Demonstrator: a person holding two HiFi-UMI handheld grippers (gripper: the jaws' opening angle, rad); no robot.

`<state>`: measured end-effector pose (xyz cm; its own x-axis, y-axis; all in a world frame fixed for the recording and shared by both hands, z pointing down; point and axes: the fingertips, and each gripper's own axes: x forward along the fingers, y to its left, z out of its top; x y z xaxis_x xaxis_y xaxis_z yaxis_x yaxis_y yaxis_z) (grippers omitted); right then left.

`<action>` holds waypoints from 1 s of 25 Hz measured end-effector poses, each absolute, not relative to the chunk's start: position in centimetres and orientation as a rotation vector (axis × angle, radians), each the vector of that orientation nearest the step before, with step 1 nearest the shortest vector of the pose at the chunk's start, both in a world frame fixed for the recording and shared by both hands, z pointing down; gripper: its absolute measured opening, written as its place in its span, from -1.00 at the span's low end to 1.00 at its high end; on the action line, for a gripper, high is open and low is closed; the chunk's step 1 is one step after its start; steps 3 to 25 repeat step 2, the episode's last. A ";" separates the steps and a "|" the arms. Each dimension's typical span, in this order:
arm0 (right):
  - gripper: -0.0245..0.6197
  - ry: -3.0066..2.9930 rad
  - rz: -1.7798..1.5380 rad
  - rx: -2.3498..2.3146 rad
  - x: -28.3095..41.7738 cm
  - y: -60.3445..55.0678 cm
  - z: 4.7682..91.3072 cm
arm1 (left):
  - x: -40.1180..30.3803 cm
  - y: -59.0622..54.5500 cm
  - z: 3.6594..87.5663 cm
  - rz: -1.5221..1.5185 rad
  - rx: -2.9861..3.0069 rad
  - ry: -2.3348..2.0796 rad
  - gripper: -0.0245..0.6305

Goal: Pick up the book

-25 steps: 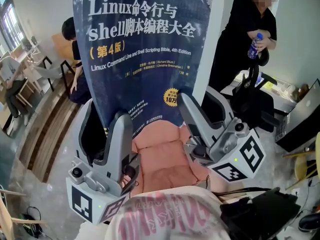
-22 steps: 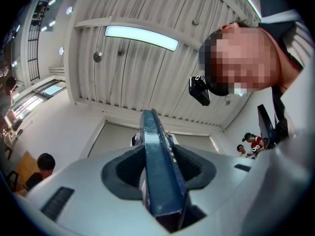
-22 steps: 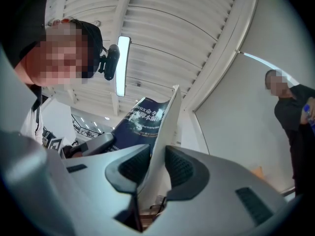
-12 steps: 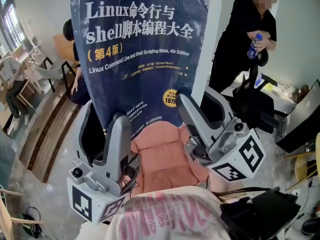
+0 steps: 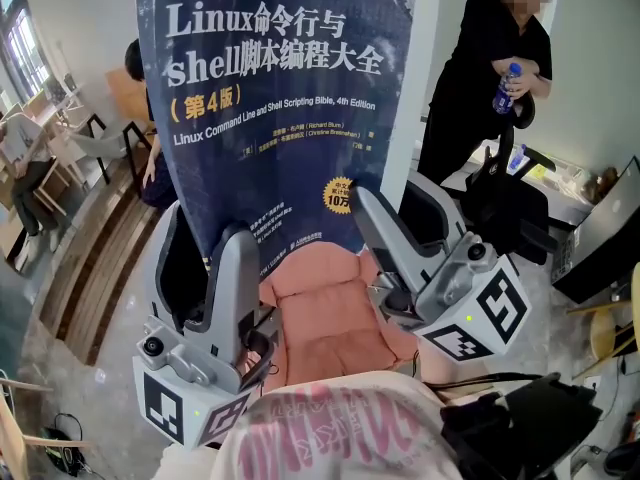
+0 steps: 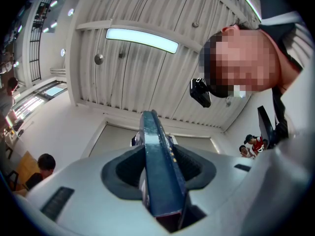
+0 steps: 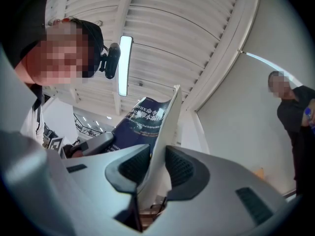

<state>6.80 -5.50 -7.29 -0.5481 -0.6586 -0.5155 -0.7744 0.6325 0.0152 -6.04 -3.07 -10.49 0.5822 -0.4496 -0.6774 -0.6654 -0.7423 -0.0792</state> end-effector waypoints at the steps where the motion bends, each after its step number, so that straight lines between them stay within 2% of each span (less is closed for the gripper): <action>1: -0.60 2.386 0.335 -1.124 6.8 -5.5 -7.3 | -6.1 -3.1 -10.5 0.935 -2.488 0.907 -0.35; 25: -0.60 2.386 0.338 -1.122 6.8 -5.5 -7.3 | -6.1 -3.1 -10.5 0.937 -2.486 0.906 -0.35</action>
